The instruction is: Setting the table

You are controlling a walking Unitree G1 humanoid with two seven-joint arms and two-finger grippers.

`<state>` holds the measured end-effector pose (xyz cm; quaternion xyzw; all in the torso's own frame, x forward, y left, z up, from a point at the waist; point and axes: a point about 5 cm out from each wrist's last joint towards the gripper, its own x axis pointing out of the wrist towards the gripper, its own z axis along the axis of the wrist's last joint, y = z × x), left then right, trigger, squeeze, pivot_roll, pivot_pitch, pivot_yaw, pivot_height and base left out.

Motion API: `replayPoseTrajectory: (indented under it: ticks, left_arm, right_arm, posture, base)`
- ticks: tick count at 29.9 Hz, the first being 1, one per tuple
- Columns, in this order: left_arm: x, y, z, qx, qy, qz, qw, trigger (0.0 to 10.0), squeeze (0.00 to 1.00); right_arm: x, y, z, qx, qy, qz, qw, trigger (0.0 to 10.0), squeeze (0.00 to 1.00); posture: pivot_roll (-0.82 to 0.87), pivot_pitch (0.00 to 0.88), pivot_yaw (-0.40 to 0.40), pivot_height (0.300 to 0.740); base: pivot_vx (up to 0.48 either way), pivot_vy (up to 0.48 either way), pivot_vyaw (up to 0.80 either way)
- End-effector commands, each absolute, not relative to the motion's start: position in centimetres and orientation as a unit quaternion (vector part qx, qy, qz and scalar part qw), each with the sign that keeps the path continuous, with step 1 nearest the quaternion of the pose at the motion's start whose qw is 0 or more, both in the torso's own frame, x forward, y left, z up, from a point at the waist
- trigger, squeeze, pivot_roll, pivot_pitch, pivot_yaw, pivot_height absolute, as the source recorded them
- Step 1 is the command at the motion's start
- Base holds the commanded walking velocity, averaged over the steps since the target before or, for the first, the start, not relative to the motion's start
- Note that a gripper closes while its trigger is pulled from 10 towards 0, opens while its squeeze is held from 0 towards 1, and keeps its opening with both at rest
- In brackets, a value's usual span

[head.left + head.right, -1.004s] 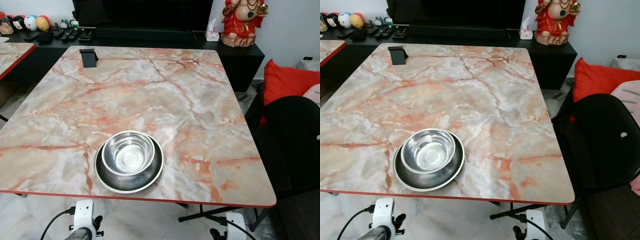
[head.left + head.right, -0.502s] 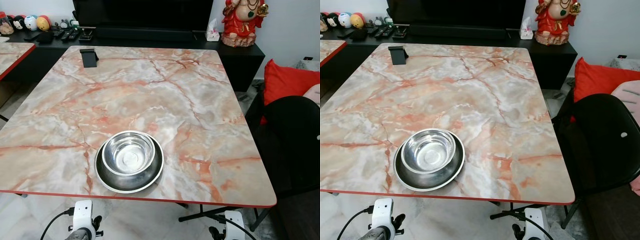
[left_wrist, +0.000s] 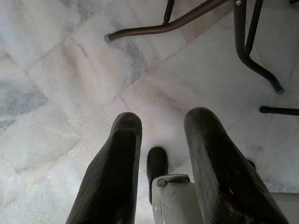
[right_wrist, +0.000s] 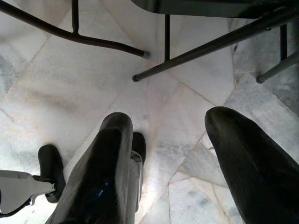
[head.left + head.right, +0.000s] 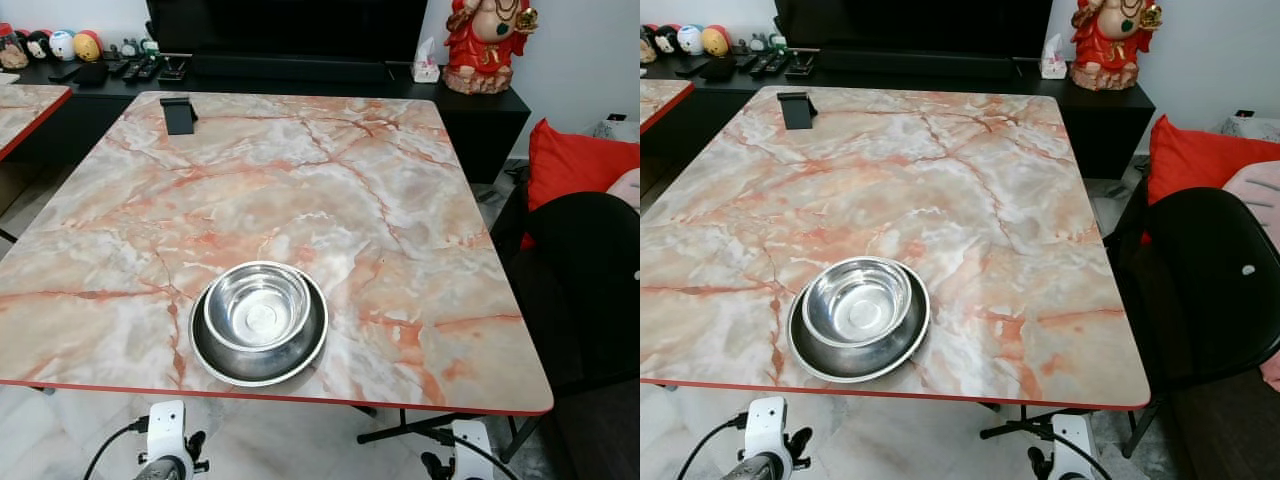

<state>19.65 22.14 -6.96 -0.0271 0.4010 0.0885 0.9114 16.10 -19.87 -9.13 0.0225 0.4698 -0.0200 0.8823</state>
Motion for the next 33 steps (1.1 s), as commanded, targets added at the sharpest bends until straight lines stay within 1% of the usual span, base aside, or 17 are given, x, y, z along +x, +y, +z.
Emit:
replayPoseTrajectory:
  ticks: [1, 4, 9, 33]
  left_arm:
    - [19.15, 22.20, -7.26, -0.030, 0.413, 0.095, 0.905, 10.0, 0.00]
    - [19.14, 22.28, -7.25, -0.028, 0.413, 0.094, 0.905, 10.0, 0.00]
    - [19.20, 22.26, -7.22, -0.027, 0.413, 0.093, 0.906, 10.0, 0.00]
    - [19.87, 22.21, -6.87, -0.031, 0.403, 0.094, 0.910, 10.0, 0.00]
  right_arm:
    - [16.19, -20.10, -9.07, 0.021, 0.471, -0.019, 0.881, 10.0, 0.00]
    - [16.28, -19.96, -9.04, 0.017, 0.469, -0.013, 0.883, 10.0, 0.00]
    - [16.24, -19.89, -9.07, 0.015, 0.471, -0.009, 0.882, 10.0, 0.00]
    - [16.36, -19.66, -9.07, 0.025, 0.471, -0.010, 0.882, 10.0, 0.00]
  posture:
    - [0.01, 0.000, -0.046, 0.740]
    - [0.01, 0.000, -0.044, 0.740]
    - [0.01, 0.000, -0.045, 0.740]
    - [0.01, 0.000, -0.043, 0.740]
  base:
    - [0.000, 0.000, 0.00]
    - [0.000, 0.000, 0.00]
    - [0.000, 0.000, 0.65]
    - [0.000, 0.000, 0.00]
